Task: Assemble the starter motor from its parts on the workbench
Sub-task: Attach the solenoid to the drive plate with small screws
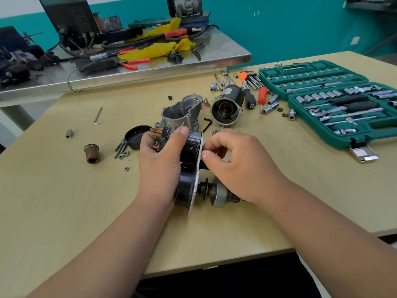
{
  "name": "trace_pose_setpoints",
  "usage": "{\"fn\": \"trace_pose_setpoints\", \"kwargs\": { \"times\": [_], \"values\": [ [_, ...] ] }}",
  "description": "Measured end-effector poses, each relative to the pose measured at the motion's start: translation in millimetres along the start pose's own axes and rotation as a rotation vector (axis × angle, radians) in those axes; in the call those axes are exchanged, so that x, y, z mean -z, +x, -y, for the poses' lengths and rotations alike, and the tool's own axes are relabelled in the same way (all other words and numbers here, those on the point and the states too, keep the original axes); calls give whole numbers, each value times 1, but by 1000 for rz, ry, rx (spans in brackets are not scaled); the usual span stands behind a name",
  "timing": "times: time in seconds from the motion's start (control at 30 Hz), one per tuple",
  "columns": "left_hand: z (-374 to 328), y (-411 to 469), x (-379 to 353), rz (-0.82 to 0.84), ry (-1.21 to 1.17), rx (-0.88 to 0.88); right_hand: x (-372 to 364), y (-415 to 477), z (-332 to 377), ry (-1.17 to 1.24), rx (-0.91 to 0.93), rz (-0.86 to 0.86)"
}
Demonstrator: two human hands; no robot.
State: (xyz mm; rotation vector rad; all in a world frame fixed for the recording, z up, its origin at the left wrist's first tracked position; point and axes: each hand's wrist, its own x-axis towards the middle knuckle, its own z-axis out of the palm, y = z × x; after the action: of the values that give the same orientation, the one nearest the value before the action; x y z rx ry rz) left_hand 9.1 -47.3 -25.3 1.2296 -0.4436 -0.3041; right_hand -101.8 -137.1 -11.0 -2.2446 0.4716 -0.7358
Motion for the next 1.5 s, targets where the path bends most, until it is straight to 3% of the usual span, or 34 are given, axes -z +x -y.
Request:
{"fn": "trace_pose_setpoints", "kwargs": {
  "times": [0.4, 0.83, 0.93, 1.07, 1.23, 1.5],
  "values": [
    [0, 0, 1, -13, 17, 16, -5, 1, 0, -88, 88, 24],
    [1, -1, 0, -44, 32, 10, -6, -1, 6, -26, -17, 50],
    [-1, 1, 1, -7, -11, 142, -6, -2, 4, 94, -82, 82],
    [-10, 5, 2, 163, -225, 355, -5, -1, -1, 135, -123, 66],
    [-8, 6, 3, 249, -97, 482, 0, -1, -10, 112, -194, 98],
    [-12, 11, 7, 154, -186, 159, -4, 12, 2, 224, -37, 112]
  ]
}}
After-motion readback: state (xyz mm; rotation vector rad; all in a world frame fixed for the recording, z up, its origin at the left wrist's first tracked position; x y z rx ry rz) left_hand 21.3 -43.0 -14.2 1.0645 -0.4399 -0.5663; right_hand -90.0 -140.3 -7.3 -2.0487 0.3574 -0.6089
